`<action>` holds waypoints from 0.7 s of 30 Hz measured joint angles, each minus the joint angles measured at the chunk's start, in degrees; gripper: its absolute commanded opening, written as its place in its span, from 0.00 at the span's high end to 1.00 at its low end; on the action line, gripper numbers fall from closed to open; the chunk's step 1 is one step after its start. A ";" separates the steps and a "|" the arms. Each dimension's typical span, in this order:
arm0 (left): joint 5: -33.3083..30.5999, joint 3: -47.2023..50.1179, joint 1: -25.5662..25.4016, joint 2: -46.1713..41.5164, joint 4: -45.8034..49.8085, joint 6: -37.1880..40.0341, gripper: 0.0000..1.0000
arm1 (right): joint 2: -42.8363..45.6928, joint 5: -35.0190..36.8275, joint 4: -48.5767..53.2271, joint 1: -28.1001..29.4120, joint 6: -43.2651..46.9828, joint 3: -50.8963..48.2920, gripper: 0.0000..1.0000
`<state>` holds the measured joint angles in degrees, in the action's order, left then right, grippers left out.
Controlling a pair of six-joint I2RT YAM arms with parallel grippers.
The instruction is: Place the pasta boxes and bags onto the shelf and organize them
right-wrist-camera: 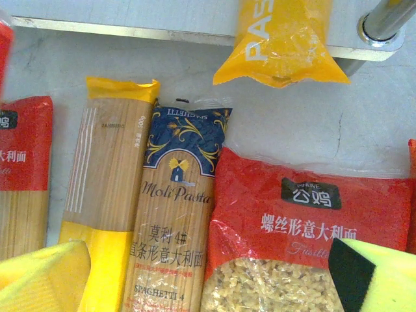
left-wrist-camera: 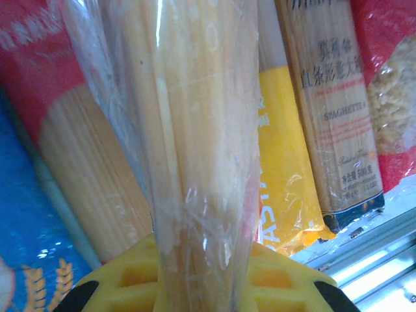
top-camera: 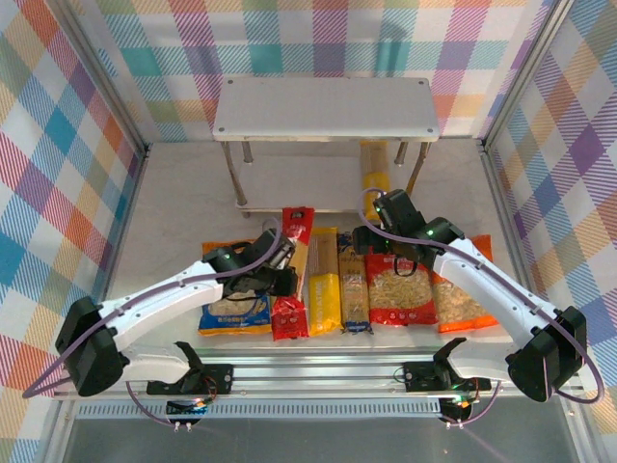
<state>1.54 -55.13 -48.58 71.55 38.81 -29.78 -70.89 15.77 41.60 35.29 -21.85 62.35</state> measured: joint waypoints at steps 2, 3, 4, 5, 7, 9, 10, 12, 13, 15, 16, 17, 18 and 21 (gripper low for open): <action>-0.09 -1.16 1.62 -0.87 1.22 1.62 1.00 | 0.00 -0.13 0.00 0.00 0.00 0.00 0.05; -0.04 -1.68 2.51 -1.03 1.64 2.51 1.00 | 0.00 -0.26 0.00 0.00 0.00 0.00 0.05; 0.00 -2.19 3.87 -1.03 1.84 3.61 1.00 | 0.00 -0.39 0.00 0.00 0.00 0.00 0.05; 0.04 -2.58 5.53 -0.96 1.84 4.74 1.00 | 0.00 -0.55 0.00 0.00 0.00 0.02 0.05; -0.17 -3.63 8.66 -0.50 2.05 6.78 1.00 | 0.00 -1.03 0.04 0.00 0.00 0.13 0.05; -0.70 -5.44 11.56 0.83 2.54 8.74 1.00 | -0.04 -1.51 0.15 0.00 0.00 0.61 0.05; -1.03 -6.51 12.87 1.84 2.58 9.86 1.00 | -0.09 -1.60 0.24 0.04 0.00 0.98 0.05; -1.73 -8.83 14.95 4.20 2.43 11.85 1.00 | -0.13 -1.79 0.33 0.22 0.02 1.57 0.05; -1.92 -9.94 16.00 5.49 2.05 12.81 1.00 | -0.20 -1.84 0.39 0.37 0.00 1.90 0.05; -2.10 -11.87 17.90 8.20 0.85 14.60 1.00 | -0.28 -1.97 0.50 0.57 0.00 2.29 0.05; -2.03 -13.03 18.84 9.81 0.35 15.45 1.00 | -0.33 -1.99 0.50 0.70 0.00 2.43 0.05; -1.99 -14.12 19.54 11.37 -0.15 16.17 1.00 | -0.42 -2.01 0.55 0.81 0.00 2.58 0.05; -1.99 -15.04 20.13 12.76 -0.59 16.83 1.00 | -0.52 -1.99 0.52 0.96 0.00 2.67 0.05; -2.16 -18.53 21.84 17.92 -1.90 18.67 1.00 | -0.74 -1.99 0.81 1.18 0.00 2.82 0.05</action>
<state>-0.62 -73.67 -26.74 89.47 36.91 -11.11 -71.64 13.78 42.41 36.47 -21.85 65.17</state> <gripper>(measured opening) 0.155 0.949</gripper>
